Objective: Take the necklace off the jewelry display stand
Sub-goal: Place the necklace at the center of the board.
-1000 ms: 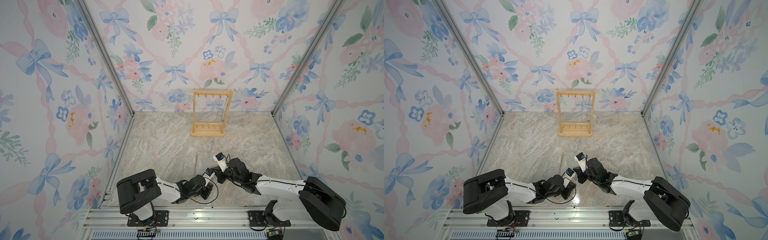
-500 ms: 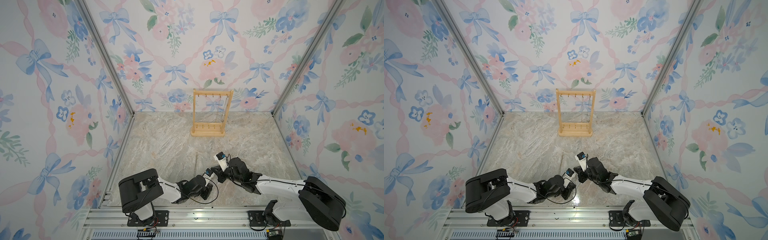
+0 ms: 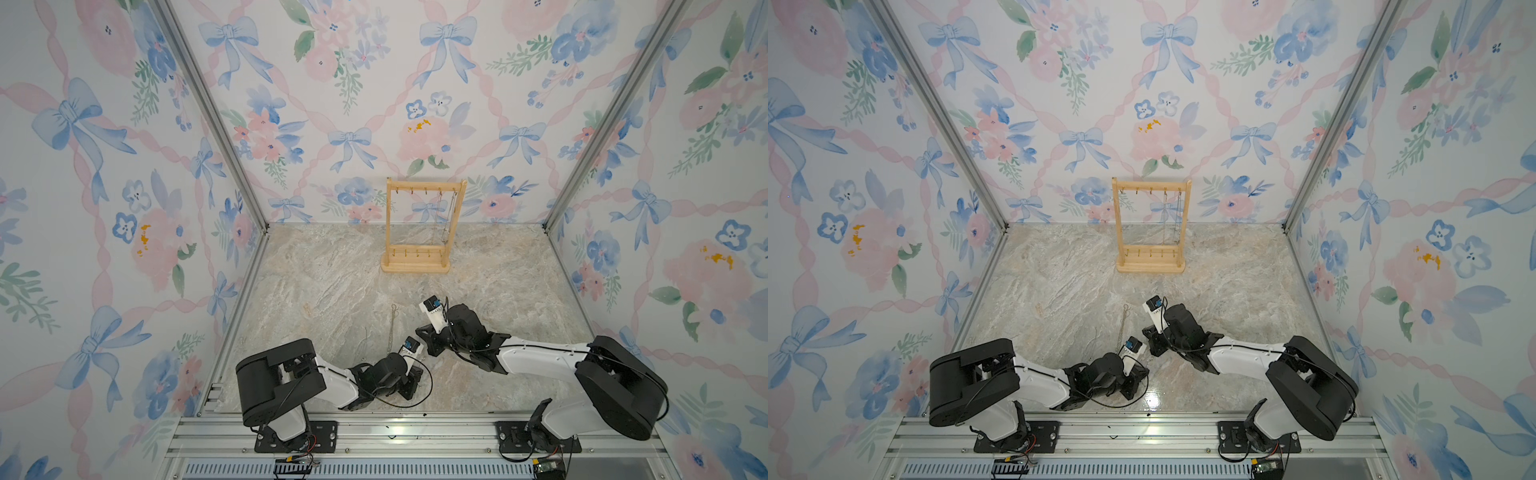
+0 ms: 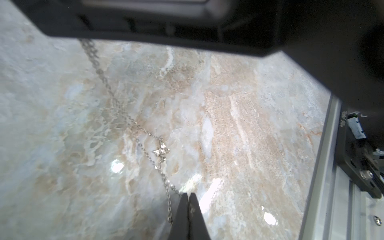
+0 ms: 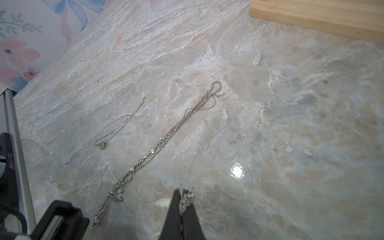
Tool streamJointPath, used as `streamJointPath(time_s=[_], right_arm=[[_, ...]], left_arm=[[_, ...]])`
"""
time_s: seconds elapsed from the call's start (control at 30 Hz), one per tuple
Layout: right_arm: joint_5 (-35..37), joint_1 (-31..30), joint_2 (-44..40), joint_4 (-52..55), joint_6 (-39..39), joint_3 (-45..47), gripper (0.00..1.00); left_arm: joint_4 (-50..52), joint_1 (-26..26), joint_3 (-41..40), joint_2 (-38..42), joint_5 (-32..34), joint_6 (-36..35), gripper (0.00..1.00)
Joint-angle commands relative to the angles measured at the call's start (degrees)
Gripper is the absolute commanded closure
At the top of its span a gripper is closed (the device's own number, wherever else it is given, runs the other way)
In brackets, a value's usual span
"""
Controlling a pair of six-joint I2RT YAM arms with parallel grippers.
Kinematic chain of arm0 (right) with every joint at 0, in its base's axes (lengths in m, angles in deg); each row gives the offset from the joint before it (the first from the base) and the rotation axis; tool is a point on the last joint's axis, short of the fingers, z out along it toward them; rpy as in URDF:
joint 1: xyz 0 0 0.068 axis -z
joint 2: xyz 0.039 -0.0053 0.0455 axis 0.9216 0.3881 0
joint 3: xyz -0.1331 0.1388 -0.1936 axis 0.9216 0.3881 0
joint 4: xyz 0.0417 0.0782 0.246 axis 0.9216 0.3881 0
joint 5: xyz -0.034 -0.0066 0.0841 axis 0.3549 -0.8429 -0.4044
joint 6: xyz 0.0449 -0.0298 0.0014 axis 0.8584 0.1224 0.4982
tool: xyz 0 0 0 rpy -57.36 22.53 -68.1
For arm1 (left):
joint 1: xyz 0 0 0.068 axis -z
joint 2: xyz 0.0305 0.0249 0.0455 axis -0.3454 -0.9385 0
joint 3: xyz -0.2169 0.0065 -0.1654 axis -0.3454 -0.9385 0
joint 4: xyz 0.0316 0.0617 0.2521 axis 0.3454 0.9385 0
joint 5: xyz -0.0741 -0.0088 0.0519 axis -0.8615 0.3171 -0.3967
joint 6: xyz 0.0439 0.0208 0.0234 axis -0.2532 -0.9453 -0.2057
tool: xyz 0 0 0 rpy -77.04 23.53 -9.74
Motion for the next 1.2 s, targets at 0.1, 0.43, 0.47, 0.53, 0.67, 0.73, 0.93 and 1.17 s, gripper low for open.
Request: streamJointPath(time_s=[0.1, 0.43, 0.47, 0.53, 0.67, 0.73, 0.93, 1.17], right_arm=[[-0.07, 1.29, 5.53, 4.04, 0.31, -5.48, 1.0], [-0.01, 1.94, 11.19, 3.43, -0.84, -9.83, 1.0], [-0.01, 2.05, 11.47, 3.23, -1.0, -9.9, 1.0], [-0.05, 2.34, 12.16, 2.78, -1.1, -9.87, 1.0], [-0.17, 2.95, 13.25, 1.42, -1.06, -9.53, 0.99], [-0.24, 3.29, 13.88, 0.8, -0.99, -9.44, 0.98], [-0.34, 4.26, 14.96, 0.02, -0.87, -9.4, 0.96], [-0.77, 5.53, 15.81, -0.98, 0.08, -9.0, 0.92]], left_arm=[[5.11, 0.05, -3.17, 0.27, 2.86, 2.48, 1.0], [5.07, 0.14, -5.22, 1.37, 4.25, 4.49, 1.0], [5.07, 0.16, -5.29, 1.22, 4.25, 4.62, 1.0], [5.04, 0.32, -5.4, 0.93, 4.19, 4.96, 1.0], [5.01, 0.42, -5.06, 0.37, 4.19, 5.09, 1.0], [5.05, 0.47, -4.8, -0.13, 4.1, 5.14, 1.0], [5.08, 0.54, -4.5, -0.94, 3.97, 5.19, 1.0], [5.09, 0.5, -4.35, -1.57, 4.16, 5.19, 1.0]])
